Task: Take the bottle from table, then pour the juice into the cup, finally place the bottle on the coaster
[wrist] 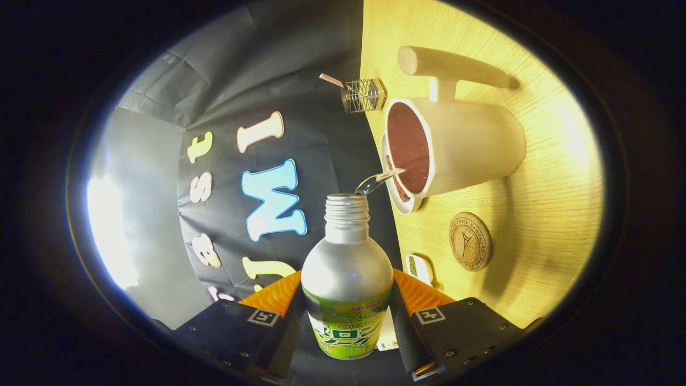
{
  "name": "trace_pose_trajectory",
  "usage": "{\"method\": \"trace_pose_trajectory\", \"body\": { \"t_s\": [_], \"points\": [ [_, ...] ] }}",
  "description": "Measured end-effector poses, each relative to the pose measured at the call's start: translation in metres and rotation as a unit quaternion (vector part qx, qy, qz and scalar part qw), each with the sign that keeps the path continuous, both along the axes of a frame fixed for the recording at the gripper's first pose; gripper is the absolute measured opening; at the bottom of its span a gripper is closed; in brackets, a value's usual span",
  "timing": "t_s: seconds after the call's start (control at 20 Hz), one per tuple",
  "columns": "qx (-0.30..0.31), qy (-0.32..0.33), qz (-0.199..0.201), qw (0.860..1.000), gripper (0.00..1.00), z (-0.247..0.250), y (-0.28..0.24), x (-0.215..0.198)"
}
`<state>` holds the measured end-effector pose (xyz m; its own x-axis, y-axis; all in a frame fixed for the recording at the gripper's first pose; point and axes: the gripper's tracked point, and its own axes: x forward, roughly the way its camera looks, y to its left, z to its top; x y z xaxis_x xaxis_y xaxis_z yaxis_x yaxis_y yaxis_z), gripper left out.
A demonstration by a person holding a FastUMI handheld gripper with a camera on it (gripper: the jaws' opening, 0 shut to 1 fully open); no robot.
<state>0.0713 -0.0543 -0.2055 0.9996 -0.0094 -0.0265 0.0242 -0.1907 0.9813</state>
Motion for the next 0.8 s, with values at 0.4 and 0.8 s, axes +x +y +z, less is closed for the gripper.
{"method": "trace_pose_trajectory", "body": {
  "t_s": [0.4, 0.8],
  "points": [
    [0.020, -0.002, -0.003, 1.000, 0.76, -0.0009, -0.0010, 0.0029],
    [0.037, -0.001, -0.003, 0.999, 0.76, -0.0058, -0.0016, 0.0067]
  ]
}}
